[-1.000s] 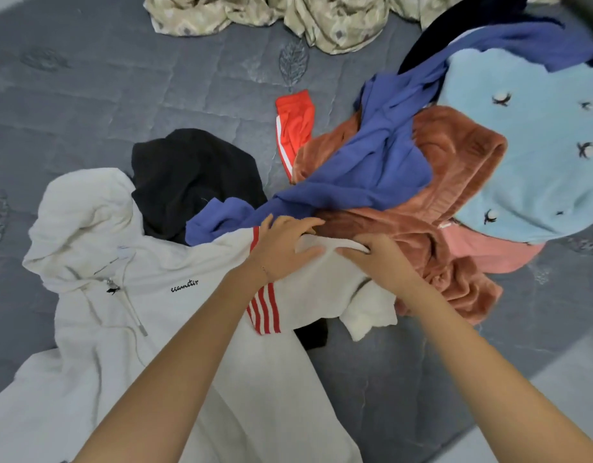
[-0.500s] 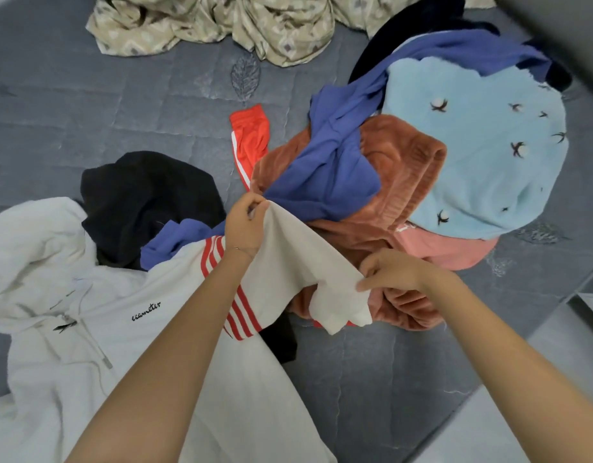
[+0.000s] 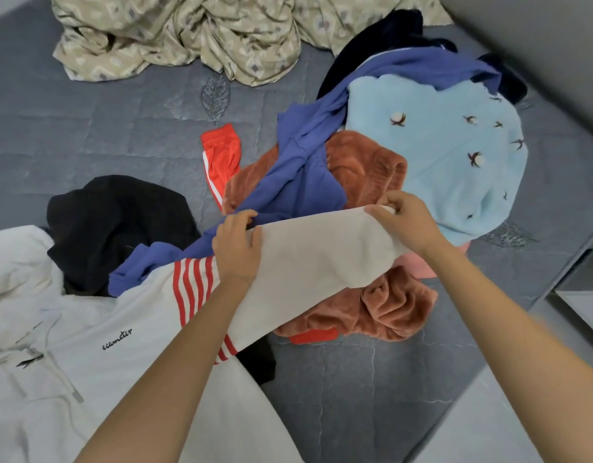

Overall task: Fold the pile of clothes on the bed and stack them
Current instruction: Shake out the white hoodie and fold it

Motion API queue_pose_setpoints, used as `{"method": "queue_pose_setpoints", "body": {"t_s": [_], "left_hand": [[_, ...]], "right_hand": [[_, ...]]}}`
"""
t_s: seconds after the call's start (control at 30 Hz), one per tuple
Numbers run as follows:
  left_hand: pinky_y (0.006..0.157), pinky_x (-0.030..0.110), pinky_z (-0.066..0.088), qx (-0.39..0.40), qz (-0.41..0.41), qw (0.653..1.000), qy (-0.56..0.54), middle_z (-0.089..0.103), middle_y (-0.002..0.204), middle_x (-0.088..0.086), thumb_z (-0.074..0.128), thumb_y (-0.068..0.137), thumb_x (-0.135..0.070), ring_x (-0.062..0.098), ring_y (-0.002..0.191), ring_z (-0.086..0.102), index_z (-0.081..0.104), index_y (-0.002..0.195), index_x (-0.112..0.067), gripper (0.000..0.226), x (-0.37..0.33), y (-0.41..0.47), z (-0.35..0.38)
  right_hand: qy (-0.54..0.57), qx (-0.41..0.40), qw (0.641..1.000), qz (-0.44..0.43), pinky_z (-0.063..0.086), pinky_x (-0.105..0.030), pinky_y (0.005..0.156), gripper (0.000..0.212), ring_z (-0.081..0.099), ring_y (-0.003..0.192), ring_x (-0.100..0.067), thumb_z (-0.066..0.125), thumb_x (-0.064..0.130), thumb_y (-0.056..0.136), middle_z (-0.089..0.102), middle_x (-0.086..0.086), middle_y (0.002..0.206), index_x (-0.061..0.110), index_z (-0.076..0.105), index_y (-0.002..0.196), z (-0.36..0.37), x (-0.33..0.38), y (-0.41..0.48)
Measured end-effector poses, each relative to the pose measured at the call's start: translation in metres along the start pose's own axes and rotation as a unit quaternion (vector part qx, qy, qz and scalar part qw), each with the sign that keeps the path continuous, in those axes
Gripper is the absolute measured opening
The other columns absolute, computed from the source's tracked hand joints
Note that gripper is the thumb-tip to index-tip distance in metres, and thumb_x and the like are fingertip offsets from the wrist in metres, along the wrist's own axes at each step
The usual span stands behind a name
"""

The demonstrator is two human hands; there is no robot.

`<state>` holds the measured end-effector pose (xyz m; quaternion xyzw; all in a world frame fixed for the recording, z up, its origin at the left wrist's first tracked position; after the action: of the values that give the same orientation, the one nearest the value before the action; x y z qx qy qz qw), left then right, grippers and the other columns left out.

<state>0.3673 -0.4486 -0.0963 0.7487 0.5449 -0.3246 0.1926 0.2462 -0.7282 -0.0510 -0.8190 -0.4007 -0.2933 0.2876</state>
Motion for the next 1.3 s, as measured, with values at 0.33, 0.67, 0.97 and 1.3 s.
{"method": "queue_pose_setpoints", "body": {"t_s": [0.33, 0.67, 0.97, 1.3], "left_hand": [[0.084, 0.032, 0.029, 0.167, 0.192, 0.966, 0.036, 0.067, 0.106, 0.002, 0.05, 0.097, -0.031, 0.025, 0.102, 0.054, 0.059, 0.123, -0.023, 0.029, -0.139, -0.008, 0.075], [0.09, 0.021, 0.035, -0.032, 0.026, 0.997, -0.069, 0.053, 0.109, -0.002, 0.064, 0.084, -0.017, 0.015, 0.1, 0.046, 0.06, 0.11, -0.017, 0.026, -0.066, -0.022, 0.0], [0.087, 0.031, 0.053, 0.201, -0.201, 0.88, -0.381, 0.056, 0.115, -0.006, 0.056, 0.095, -0.024, 0.006, 0.099, 0.059, 0.041, 0.127, -0.022, 0.035, -0.013, -0.098, -0.036], [0.104, 0.035, 0.044, -0.145, -0.336, 0.883, -0.293, 0.062, 0.121, -0.002, 0.051, 0.097, -0.031, 0.016, 0.116, 0.057, 0.056, 0.123, -0.014, 0.032, 0.191, -0.154, -0.191]], "right_hand": [[0.045, 0.088, 0.993, -0.058, 0.04, -0.016, 0.061, 0.027, 0.05, 0.063, -0.002, 0.073, 0.032, 0.083, 0.062, 0.003, 0.07, 0.009, 0.064, 0.073, 0.004, 0.027, -0.003], [0.131, 0.245, 0.959, 0.051, 0.039, -0.022, 0.063, 0.034, 0.049, 0.068, -0.012, 0.069, 0.029, 0.087, 0.052, -0.004, 0.074, -0.002, 0.059, 0.08, 0.052, 0.042, -0.029], [0.193, 0.254, 0.947, 0.033, 0.039, -0.027, 0.066, 0.028, 0.045, 0.065, -0.011, 0.052, 0.025, 0.099, 0.048, -0.008, 0.072, 0.007, 0.059, 0.079, 0.159, 0.13, -0.077], [-0.136, 0.252, 0.936, -0.206, 0.022, -0.036, 0.112, 0.05, 0.039, 0.134, -0.028, 0.044, 0.045, 0.093, 0.048, -0.007, 0.141, 0.017, 0.055, 0.133, 0.284, 0.174, -0.14]]}}
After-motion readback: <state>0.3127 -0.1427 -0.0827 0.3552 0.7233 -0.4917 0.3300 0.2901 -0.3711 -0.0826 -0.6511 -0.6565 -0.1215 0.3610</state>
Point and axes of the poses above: each hand's wrist, its own y-axis towards the middle knuckle, its own z-axis out of the palm, x = y × z, the point moved 8 cm from there along y, towards the middle knuckle
